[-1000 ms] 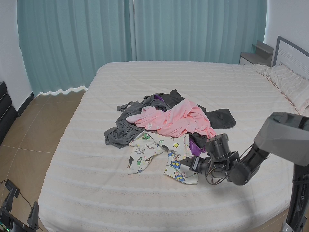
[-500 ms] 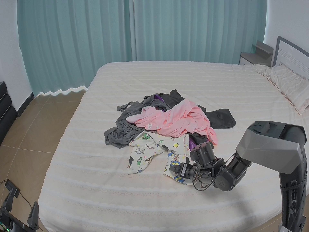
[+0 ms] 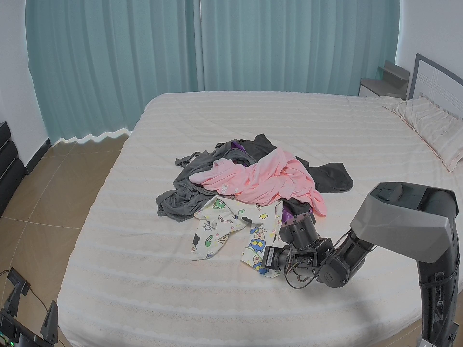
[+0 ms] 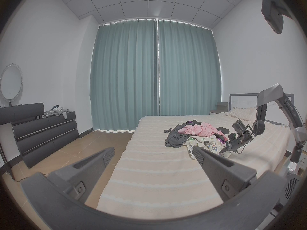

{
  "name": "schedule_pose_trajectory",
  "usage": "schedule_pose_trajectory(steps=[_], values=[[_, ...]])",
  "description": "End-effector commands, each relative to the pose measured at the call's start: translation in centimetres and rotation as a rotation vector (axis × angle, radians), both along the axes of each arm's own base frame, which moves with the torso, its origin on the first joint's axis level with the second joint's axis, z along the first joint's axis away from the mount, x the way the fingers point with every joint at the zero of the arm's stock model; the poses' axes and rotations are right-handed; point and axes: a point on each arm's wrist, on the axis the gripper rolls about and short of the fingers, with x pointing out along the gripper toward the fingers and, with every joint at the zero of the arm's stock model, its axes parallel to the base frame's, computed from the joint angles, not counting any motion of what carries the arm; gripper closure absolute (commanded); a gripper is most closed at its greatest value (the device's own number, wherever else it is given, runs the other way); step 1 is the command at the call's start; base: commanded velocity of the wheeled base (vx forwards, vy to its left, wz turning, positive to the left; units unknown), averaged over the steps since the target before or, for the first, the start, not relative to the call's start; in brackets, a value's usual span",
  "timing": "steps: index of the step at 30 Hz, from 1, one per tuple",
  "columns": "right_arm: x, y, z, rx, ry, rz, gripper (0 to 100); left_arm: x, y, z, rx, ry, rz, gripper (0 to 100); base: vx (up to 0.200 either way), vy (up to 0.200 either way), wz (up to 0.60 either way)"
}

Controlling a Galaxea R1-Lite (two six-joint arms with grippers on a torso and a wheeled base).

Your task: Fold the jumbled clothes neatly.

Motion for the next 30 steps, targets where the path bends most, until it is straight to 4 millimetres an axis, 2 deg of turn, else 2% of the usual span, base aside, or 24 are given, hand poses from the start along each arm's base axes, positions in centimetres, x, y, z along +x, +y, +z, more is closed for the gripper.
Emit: schedule_pose_trajectory(steps=[1, 3, 5, 7, 10, 14, 20, 21, 28, 30], values=[[-0.1, -0.2, 1.5, 0.023, -0.026, -0.007, 100, 0.0, 0.0, -0.5, -0.001, 0.0, 0.0, 0, 0.0, 0.0, 0.0], [-0.7, -0.7, 3.0, 0.042, -0.036, -0.014, 100, 0.0, 0.0, -0.5, -0.001, 0.002, 0.0, 0, 0.0, 0.0, 0.0], [-1.1, -1.0, 3.6, 0.046, -0.037, -0.016, 100, 0.0, 0.0, -0.5, -0.001, 0.002, 0.0, 0, 0.0, 0.0, 0.0], [-3.1, -2.3, 5.4, 0.059, -0.039, -0.009, 100, 0.0, 0.0, -0.5, -0.001, 0.002, 0.0, 0, 0.0, 0.0, 0.0], [-4.9, -3.5, 7.0, 0.094, -0.069, 0.004, 100, 0.0, 0.0, -0.5, 0.001, 0.0, 0.0, 0, 0.0, 0.0, 0.0], [-7.2, -5.0, 8.1, 0.141, -0.118, 0.014, 100, 0.0, 0.0, -0.5, -0.001, 0.002, 0.0, 0, 0.0, 0.0, 0.0], [-10.0, -6.8, 8.6, 0.191, -0.188, 0.023, 100, 0.0, 0.0, -0.5, 0.001, 0.0, 0.0, 0, 0.0, 0.0, 0.0], [-10.0, -6.8, 8.6, 0.191, -0.188, 0.023, 100, 0.0, 0.0, -0.5, 0.001, 0.0, 0.0, 0, 0.0, 0.0, 0.0], [-13.8, -7.5, 10.8, 0.288, -0.303, 0.104, 100, 0.0, 0.0, -0.5, 0.016, -0.001, -0.006, 0, 0.0, 0.0, 0.0], [-14.1, -7.4, 10.7, 0.284, -0.296, 0.116, 100, 0.0, 0.0, -0.5, 0.032, -0.002, -0.012, 0, 0.0, 0.0, 0.0]])
